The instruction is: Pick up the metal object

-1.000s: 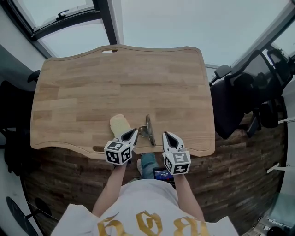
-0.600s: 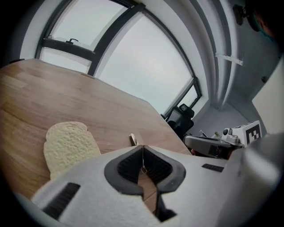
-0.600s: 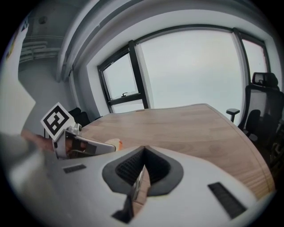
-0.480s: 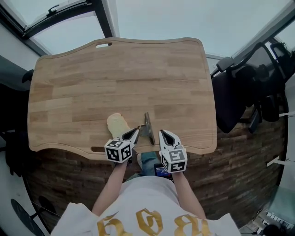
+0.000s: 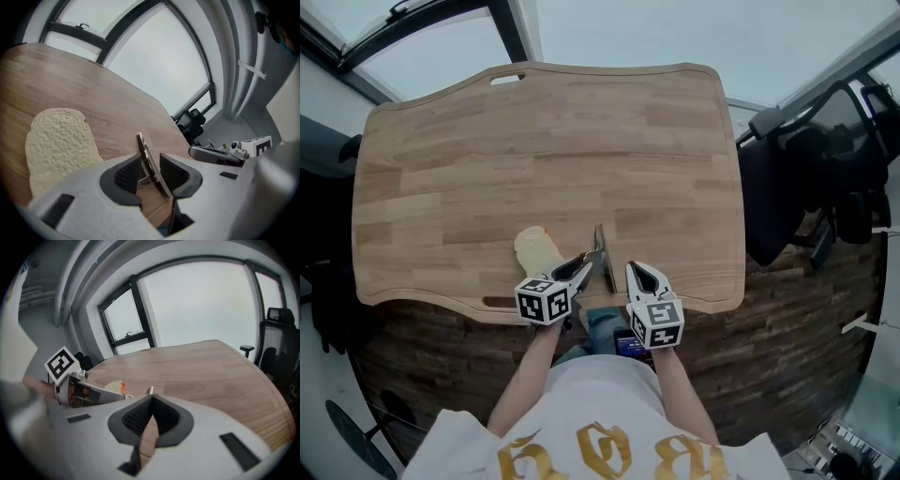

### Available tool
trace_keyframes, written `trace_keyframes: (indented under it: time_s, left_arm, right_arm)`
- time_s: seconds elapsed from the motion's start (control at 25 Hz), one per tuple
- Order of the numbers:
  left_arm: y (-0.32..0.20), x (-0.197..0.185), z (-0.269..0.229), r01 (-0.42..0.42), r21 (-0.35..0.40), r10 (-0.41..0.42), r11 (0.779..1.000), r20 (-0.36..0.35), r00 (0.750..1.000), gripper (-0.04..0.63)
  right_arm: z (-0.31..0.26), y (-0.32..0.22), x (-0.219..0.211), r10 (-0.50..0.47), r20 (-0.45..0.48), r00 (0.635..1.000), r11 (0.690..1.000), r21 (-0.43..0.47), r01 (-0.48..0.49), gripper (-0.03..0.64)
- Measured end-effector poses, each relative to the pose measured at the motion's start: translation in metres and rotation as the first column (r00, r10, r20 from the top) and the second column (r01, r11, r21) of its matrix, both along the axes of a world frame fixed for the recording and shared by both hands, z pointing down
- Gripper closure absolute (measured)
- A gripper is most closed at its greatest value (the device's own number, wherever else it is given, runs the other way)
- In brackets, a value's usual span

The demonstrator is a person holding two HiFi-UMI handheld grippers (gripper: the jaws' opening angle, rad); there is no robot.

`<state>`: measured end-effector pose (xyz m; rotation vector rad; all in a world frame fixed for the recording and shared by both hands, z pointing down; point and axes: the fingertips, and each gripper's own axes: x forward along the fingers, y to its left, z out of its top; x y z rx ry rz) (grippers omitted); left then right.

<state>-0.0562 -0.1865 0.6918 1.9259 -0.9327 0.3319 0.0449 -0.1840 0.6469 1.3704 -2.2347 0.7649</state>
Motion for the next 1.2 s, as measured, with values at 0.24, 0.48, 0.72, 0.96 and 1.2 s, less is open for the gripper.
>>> trace_keyframes:
  time_s: [0.24, 0.48, 0.72, 0.96, 1.2]
  left_arm:
    - [0.003, 0.016, 0.010, -0.024, -0.069, 0.021, 0.997, -0.047, 0.999, 0.468]
    - [-0.001, 0.013, 0.019, 0.022, -0.107, -0.028, 0.994, -0.052, 0.998, 0.511]
    - [-0.007, 0.013, 0.019, 0.084, -0.131, -0.099, 0.988, -0.110, 0.989, 0.549]
    - [-0.008, 0.012, 0.018, 0.126, -0.149, -0.146, 0.981, -0.132, 0.980, 0.554]
    - [-0.009, 0.012, 0.012, 0.149, -0.145, -0.171, 0.978, -0.154, 0.973, 0.558]
  right_arm:
    - [0.003, -0.003, 0.005, 0.001, -0.008, 1.000, 1.000, -0.008, -0.001, 0.606]
    - [0.004, -0.008, 0.012, 0.004, -0.011, 1.000, 1.000, -0.011, -0.004, 0.605]
    - [0.005, -0.013, 0.016, -0.001, -0.011, 1.000, 1.000, -0.014, 0.000, 0.606]
    - [0.001, -0.012, 0.020, 0.003, -0.007, 1.000, 1.000, -0.008, -0.003, 0.606]
    - [-0.006, -0.011, 0.028, 0.022, 0.001, 1.000, 1.000, 0.006, -0.022, 0.606]
